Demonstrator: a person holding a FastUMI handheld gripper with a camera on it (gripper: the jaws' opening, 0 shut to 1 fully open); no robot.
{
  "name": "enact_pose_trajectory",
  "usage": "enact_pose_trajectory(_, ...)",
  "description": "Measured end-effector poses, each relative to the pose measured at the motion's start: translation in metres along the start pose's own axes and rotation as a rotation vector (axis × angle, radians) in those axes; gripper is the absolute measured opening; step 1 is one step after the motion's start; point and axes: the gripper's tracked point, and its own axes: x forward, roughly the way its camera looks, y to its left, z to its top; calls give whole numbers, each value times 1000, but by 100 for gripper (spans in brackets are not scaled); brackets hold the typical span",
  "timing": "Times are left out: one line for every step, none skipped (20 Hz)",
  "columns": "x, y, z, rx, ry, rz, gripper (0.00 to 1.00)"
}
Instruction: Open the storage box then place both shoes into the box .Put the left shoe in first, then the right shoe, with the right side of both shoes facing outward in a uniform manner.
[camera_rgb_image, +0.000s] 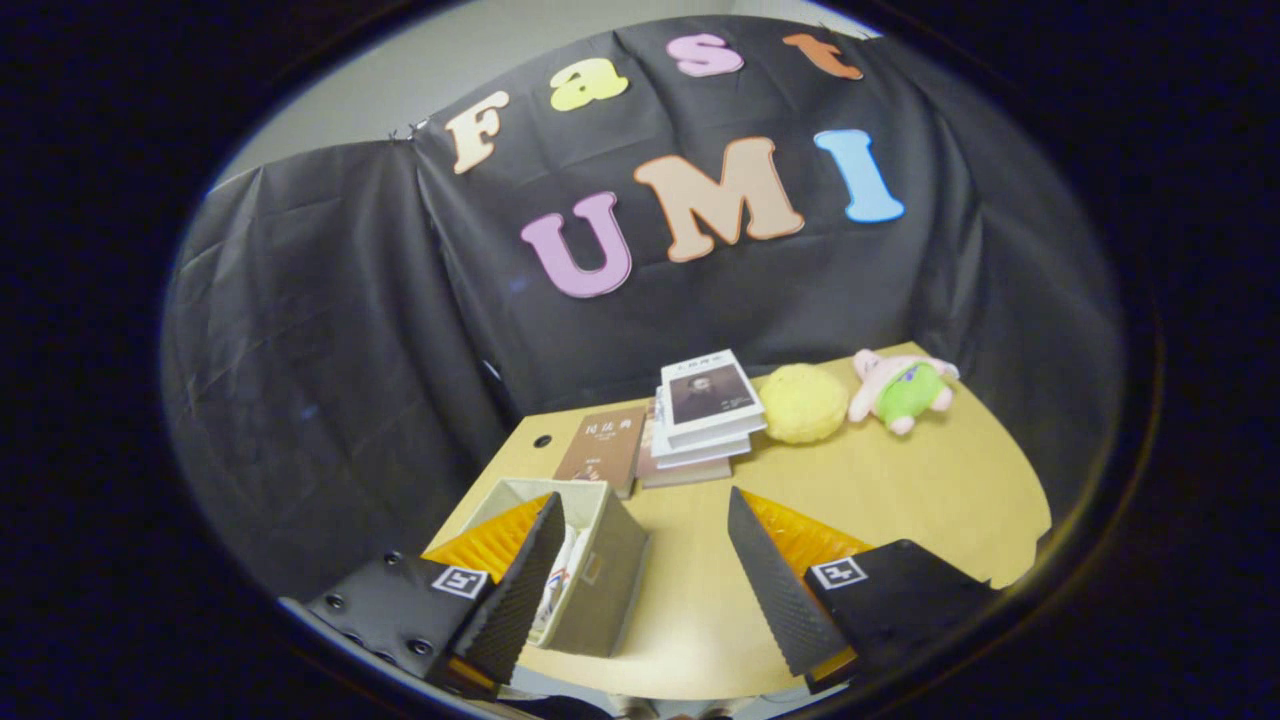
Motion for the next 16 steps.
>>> enact_pose_trajectory(-5,-7,8,-20,-34,-15,100)
enact_pose_trajectory(-12,-13,17,-38,-67,-33,100)
enact_pose_trajectory(-19,-19,24,-52,-99,-49,100)
enact_pose_trajectory(-24,-24,30,-65,-131,-62,100)
enact_pose_trajectory(-30,-29,37,-74,-164,-79,100)
enact_pose_trajectory(-36,-35,42,-83,-194,-95,100)
enact_pose_trajectory(-42,-40,47,-88,-223,-108,100)
enact_pose_trajectory(-48,-45,52,-95,-254,-124,100)
enact_pose_trajectory(-51,-48,54,-105,-271,-137,100)
enact_pose_trajectory(-58,-54,57,-117,-295,-156,100)
enact_pose_trajectory(-63,-57,59,-133,-314,-171,100)
enact_pose_trajectory(-65,-60,62,-148,-335,-182,100)
enact_pose_trajectory(-69,-60,63,-162,-350,-188,100)
enact_pose_trajectory(-81,-62,67,-173,-362,-194,100)
enact_pose_trajectory(-89,-62,68,-183,-372,-197,100)
enact_pose_trajectory(-91,-63,67,-193,-375,-204,100)
